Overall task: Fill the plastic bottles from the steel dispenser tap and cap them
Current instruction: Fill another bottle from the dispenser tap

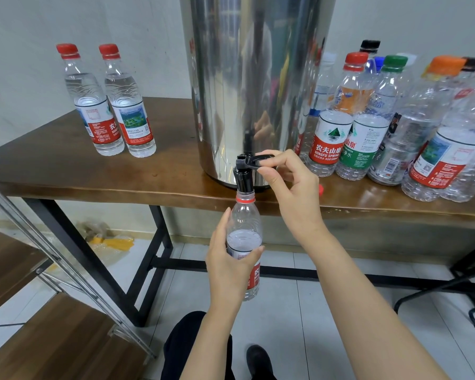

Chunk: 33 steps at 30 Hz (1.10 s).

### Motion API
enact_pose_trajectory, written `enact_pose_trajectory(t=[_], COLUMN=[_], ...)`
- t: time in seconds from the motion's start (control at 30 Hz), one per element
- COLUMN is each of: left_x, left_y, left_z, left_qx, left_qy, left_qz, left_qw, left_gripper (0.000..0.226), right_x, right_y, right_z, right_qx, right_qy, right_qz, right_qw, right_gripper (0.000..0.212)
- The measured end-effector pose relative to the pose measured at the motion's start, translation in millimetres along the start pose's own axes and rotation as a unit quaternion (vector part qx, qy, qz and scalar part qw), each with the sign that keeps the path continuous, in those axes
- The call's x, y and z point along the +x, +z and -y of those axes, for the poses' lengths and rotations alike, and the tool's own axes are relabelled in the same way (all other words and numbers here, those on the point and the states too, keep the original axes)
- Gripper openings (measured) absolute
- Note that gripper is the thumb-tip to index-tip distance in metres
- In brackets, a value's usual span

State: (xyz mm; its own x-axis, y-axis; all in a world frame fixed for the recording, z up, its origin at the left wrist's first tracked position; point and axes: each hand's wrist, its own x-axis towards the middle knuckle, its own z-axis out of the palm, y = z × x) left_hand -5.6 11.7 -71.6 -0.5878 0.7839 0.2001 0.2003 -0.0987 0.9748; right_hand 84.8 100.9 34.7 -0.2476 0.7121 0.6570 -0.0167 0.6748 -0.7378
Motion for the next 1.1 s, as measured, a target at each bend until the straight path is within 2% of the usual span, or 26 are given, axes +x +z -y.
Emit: enact_pose_trajectory(t=[0.3, 1.1], left_x=[1.0, 2.8], left_y=[0.0, 1.4], left_z=[1.8, -2.1], left_qx=[0.002, 0.001], left_qy=[-0.001, 0.008], left_qz=[-0.004, -0.008], left_qw=[1.0, 1.0], left_gripper=[0.095, 0.093], right_x=[-0.2, -0.2], right_y=[0.4, -0.2], right_z=[2.7, 2.1], right_qx=[0.0, -0.006], right_qy=[-0.001, 0.005], right_qz=[-0.001, -0.003], right_qw=[1.0, 1.0], right_gripper=[0.021, 0.008])
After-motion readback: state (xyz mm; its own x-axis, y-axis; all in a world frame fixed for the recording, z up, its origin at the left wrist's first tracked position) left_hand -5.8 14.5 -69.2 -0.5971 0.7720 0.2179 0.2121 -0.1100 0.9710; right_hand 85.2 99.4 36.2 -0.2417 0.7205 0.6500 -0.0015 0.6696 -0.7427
